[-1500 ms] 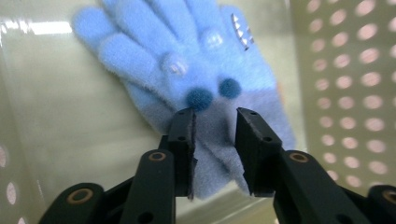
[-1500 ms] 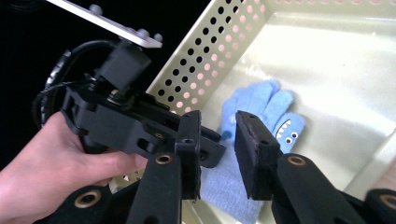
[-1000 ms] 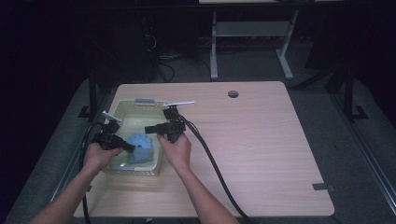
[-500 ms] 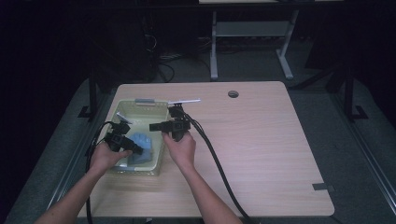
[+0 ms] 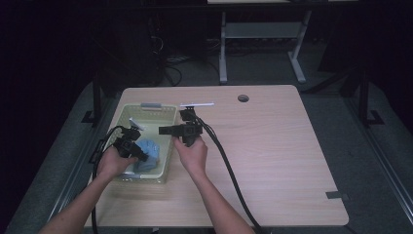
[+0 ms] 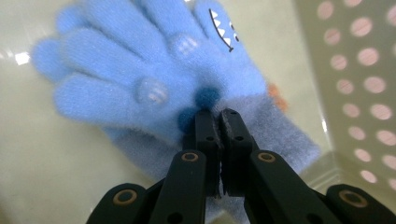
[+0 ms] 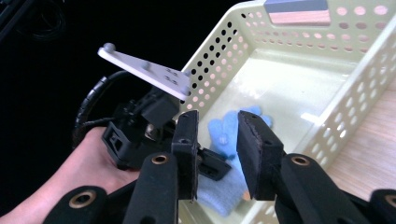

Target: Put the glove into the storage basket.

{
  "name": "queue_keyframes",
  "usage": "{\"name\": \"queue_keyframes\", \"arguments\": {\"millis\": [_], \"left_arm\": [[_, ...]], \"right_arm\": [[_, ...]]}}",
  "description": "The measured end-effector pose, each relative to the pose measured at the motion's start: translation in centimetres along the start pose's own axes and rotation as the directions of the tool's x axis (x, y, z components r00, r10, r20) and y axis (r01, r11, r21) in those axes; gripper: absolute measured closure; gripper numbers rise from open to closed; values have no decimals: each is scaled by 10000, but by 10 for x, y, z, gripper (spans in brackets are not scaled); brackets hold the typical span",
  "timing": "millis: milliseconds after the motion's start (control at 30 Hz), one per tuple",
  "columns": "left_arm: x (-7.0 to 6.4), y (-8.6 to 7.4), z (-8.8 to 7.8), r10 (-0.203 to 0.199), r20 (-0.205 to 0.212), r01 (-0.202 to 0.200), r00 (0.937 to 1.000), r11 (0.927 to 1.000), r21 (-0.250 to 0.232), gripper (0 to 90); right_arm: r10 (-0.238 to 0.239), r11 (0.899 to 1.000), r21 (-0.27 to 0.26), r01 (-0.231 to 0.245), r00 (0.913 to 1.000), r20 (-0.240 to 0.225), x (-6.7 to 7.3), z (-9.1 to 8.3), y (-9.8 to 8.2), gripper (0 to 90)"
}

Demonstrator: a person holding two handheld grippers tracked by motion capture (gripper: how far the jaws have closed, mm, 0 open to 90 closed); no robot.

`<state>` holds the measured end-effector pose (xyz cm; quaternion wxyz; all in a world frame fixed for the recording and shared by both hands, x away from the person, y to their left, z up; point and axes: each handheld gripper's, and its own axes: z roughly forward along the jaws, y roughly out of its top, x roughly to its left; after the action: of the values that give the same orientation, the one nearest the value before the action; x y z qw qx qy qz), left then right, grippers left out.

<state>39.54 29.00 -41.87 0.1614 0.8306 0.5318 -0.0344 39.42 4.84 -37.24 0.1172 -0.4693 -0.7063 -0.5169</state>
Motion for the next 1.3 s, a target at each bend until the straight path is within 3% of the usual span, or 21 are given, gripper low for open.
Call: {"name": "queue_keyframes", "arguments": {"millis": [100,333,400,467,600,767,933,1133,1300], "left_arm": [[2,-1,-9,-228,115,233,9997,9986,-476,875],[9,-2,-23,-342,419,375,9985,9960,-809,875],[11,-3,-23,-277,160,287,9995,9973,-680,874],[13,-5,-20,-444,-4,443,9990,9975,-547,874],[19,-9,-12,-571,78,572,9983,9982,-202,855],[20,-8,-21,-737,164,746,9971,9951,-656,719],[19,-5,-34,-857,533,918,9949,9877,-1268,689],[14,-5,-50,-655,982,844,9930,9758,-2018,654],[6,-6,-56,-403,1328,712,9903,9689,-2370,631]], "right_arm": [[69,10000,-60,-69,10000,16,-2,-4,0,683],[65,10000,-34,-65,10000,51,-4,-2,0,679],[56,10000,-34,-56,10000,51,-4,-1,0,679],[81,10000,-20,-81,10000,43,-4,0,-1,678],[149,9999,43,-149,9999,48,-5,0,-1,673],[143,9999,-25,-143,9999,64,-8,-4,-1,657],[234,9997,-109,-233,9997,31,-13,-14,-1,627],[344,9987,-379,-339,9993,147,-22,-32,-4,591],[461,9974,-561,-450,9988,187,-31,-48,-6,567]]}}
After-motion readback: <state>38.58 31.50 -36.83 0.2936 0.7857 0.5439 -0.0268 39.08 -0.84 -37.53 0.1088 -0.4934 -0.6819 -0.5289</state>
